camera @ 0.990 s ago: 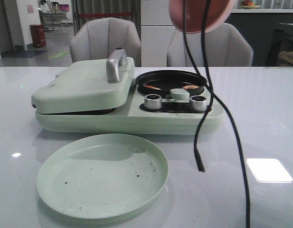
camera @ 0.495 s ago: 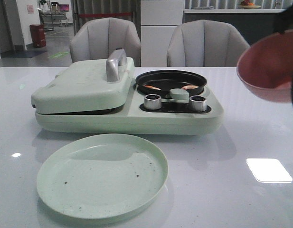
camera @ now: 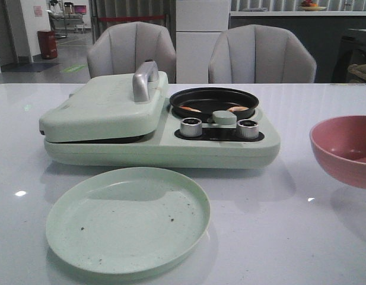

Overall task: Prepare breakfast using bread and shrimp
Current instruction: 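Carry the empty pink bowl back and set it on the table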

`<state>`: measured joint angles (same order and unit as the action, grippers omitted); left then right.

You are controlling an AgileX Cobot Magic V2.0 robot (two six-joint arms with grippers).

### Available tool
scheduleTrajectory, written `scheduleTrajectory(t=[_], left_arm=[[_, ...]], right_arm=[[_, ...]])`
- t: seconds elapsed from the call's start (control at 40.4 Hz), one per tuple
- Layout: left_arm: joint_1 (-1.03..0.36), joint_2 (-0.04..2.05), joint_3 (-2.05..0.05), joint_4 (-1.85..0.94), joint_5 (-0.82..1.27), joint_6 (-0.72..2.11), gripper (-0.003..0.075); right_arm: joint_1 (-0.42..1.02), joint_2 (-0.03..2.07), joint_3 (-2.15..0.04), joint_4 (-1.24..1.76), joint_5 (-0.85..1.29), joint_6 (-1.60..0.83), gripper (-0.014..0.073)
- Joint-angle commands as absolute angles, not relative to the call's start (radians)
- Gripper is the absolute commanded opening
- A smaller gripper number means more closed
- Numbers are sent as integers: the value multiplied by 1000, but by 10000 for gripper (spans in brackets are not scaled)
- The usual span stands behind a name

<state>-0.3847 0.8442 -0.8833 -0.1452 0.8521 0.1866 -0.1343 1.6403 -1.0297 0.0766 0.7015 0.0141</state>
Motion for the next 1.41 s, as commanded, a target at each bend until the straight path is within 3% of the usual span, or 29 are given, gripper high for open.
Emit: scheduleTrajectory(t=[0.0,0.124,0.446,0.594,0.817,1.114,1.386], left_arm=[[-392,856,-910,-155,787,177,100],[-392,858,-910,-155,786,177,99],[-392,858,-910,-155,786,177,100],[-392,856,-910,-155,797,177,100],[-392,855,-910,-155,825,177,99],[-392,847,-910,-136,833,177,100],[-392,742,-856,-91,837,165,100]], right_arm=[[-141,1635,-1054,97,657,0,75],[-141,1654,-1054,96,656,0,150],[-141,1654,-1059,75,633,0,456],[-138,1627,-1107,24,718,0,553],[-99,1484,-1120,6,802,0,563],[100,1197,-1016,0,801,0,563],[111,926,-836,0,809,8,559]])
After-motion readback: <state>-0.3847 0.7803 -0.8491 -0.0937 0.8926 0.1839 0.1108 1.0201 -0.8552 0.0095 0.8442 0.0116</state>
